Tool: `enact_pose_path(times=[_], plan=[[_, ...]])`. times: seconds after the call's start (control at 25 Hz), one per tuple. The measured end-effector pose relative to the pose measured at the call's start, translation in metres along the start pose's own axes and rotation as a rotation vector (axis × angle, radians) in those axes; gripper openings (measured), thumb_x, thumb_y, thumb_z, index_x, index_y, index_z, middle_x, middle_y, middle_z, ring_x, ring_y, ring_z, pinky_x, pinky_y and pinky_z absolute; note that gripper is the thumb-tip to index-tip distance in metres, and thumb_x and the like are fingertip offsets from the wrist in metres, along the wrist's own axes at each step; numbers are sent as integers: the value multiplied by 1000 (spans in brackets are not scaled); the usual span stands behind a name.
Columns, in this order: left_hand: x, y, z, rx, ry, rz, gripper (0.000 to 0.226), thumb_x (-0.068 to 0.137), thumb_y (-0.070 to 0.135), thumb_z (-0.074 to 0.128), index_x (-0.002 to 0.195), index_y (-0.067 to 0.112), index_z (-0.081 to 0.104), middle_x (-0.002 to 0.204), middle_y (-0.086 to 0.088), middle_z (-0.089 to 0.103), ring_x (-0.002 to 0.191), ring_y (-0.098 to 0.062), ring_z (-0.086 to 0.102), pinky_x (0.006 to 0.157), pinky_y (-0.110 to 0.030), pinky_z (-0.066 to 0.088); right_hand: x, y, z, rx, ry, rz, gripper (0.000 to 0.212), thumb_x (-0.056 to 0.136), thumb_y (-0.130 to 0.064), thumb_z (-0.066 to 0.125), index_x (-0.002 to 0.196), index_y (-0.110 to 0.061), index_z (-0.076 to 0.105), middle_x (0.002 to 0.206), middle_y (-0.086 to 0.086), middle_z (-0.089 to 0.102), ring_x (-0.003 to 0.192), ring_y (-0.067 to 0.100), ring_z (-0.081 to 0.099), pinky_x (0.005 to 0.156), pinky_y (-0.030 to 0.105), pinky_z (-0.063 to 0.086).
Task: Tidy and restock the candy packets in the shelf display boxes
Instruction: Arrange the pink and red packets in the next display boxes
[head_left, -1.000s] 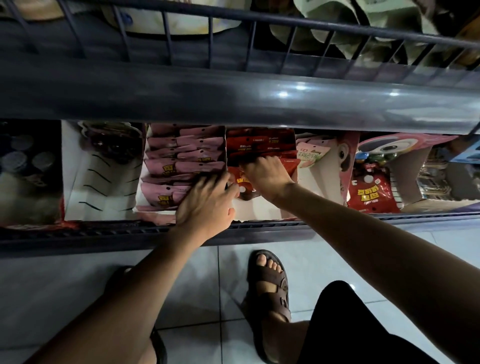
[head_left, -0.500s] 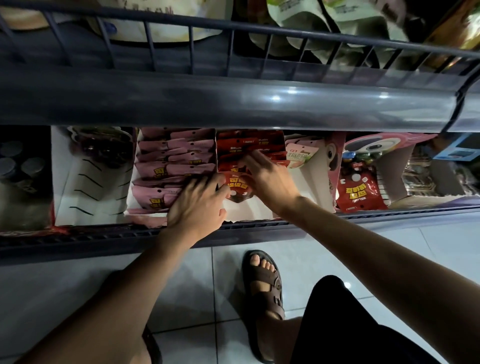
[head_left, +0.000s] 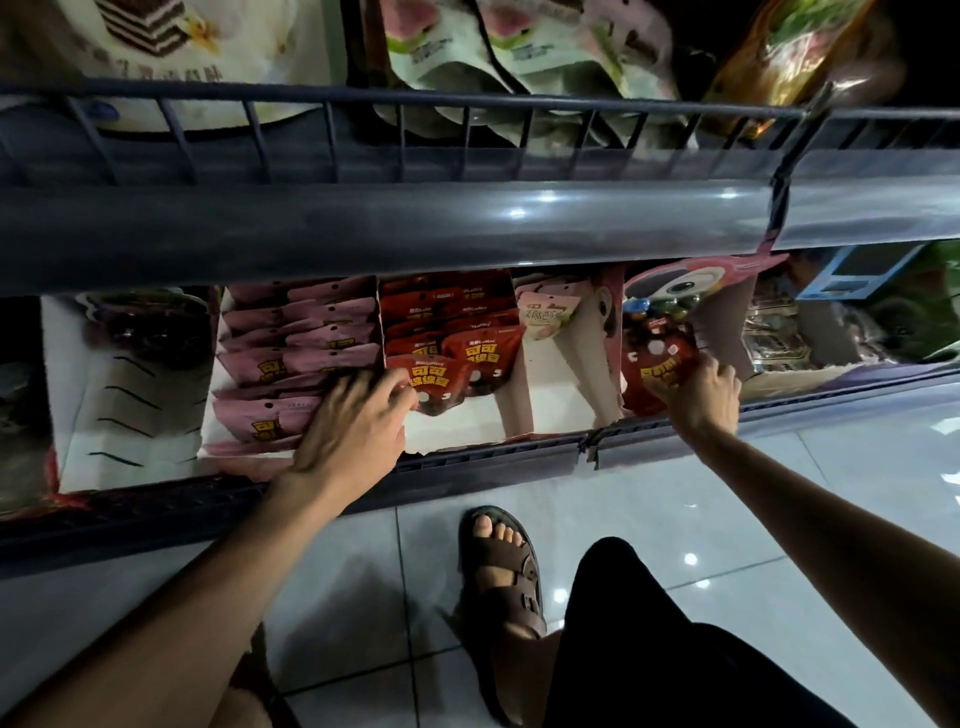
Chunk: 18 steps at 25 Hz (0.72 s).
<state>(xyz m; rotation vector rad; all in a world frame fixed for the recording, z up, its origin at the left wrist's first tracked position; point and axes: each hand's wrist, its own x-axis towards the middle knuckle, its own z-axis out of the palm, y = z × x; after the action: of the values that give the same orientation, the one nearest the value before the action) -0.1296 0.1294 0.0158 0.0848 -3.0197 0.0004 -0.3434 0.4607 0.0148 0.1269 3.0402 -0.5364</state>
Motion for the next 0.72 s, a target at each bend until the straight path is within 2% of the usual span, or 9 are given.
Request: enact_pose_path(times=[0.2, 0.4, 0.56, 0.64, 0.72], plan=[[4, 2, 3, 27, -10, 18, 31, 78, 14, 65, 108, 16, 62, 114, -2, 59, 98, -27, 56, 87, -46, 46, 11, 6, 11, -47, 36, 42, 76, 74, -36, 79, 131, -4, 43, 129, 22, 46, 122, 38, 41, 102, 51, 38], [4, 4, 8, 20, 28, -20, 25, 75, 17, 65, 100, 19, 63, 108, 0, 61, 93, -27, 55, 83, -46, 45, 4, 9, 18, -77, 102, -6, 71, 72, -30, 80, 128, -5, 43, 126, 21, 47, 117, 38, 44, 99, 51, 40], [4, 4, 10, 22, 43, -36, 24, 74, 19, 65, 98, 21, 64, 108, 2, 61, 92, -26, 55, 81, -44, 45, 1, 3, 14, -9, 138, 93, 75, 66, -26, 85, 122, -1, 42, 124, 22, 41, 115, 40, 40, 99, 51, 39], [5, 4, 10, 21, 44, -31, 23, 74, 18, 64, 98, 21, 63, 107, 2, 60, 92, -26, 54, 80, -43, 44, 0, 3, 12, 25, 142, 122, 73, 64, -25, 86, 118, -2, 42, 122, 22, 45, 114, 41, 41, 98, 51, 39], [5, 4, 10, 15, 51, -31, 22, 74, 18, 65, 96, 20, 64, 106, 2, 61, 91, -27, 54, 80, -43, 44, -5, 0, 7, 198, 137, 126, 65, 68, -19, 83, 116, -6, 41, 121, 19, 54, 112, 38, 49, 95, 51, 44]])
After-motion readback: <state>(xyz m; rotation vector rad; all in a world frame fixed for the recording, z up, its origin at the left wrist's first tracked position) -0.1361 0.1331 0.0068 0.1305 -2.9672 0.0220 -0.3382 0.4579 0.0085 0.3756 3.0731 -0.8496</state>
